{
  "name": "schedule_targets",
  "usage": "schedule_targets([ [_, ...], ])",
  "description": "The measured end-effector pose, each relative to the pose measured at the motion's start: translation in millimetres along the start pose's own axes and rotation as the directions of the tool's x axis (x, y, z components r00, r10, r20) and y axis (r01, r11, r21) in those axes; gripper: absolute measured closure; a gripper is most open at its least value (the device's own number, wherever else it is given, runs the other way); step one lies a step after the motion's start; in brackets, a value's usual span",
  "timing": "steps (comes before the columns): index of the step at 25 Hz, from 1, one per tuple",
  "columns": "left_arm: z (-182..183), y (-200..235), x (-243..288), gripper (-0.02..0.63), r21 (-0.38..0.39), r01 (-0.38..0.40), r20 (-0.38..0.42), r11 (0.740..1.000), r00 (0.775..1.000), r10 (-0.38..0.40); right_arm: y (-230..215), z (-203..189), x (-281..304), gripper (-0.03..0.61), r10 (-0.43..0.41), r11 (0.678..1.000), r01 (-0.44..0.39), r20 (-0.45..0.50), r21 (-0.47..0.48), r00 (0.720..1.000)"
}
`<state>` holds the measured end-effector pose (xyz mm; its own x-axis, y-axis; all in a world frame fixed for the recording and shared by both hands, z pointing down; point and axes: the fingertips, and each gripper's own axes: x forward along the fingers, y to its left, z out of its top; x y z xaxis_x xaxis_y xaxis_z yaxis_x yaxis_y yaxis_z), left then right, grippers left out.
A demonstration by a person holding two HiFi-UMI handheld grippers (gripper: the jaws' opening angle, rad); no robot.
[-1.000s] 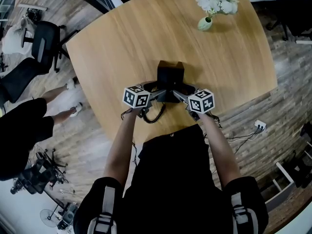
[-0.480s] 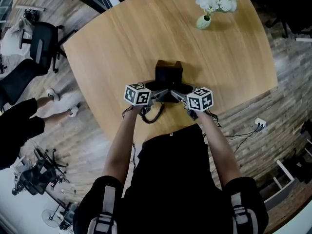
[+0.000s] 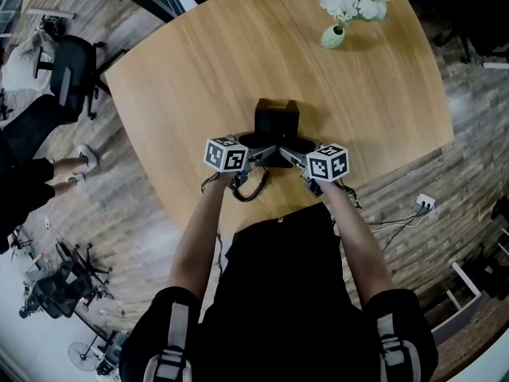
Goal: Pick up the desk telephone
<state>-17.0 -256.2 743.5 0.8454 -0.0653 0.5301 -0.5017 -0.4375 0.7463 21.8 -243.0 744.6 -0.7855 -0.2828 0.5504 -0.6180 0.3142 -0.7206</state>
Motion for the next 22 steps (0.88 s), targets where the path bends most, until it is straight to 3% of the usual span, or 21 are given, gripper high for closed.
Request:
schedule_targets([
  [13,1.8,-2.8,-7.2,0.359,-0.011,-0.011,0.022,1.000,1.000,0.011,5.8,3.4,-2.2,0.359,0.015,1.000,-0.016,0.010,0.020,1.000],
  [22,9.7,-11.0,-19.3,0.359,0.016,-0.021,0.058,1.000,0.998,0.020,18.6,13.1,-6.4,0.359,0.016,0.999,-0.015,0.013,-0.032,1.000],
])
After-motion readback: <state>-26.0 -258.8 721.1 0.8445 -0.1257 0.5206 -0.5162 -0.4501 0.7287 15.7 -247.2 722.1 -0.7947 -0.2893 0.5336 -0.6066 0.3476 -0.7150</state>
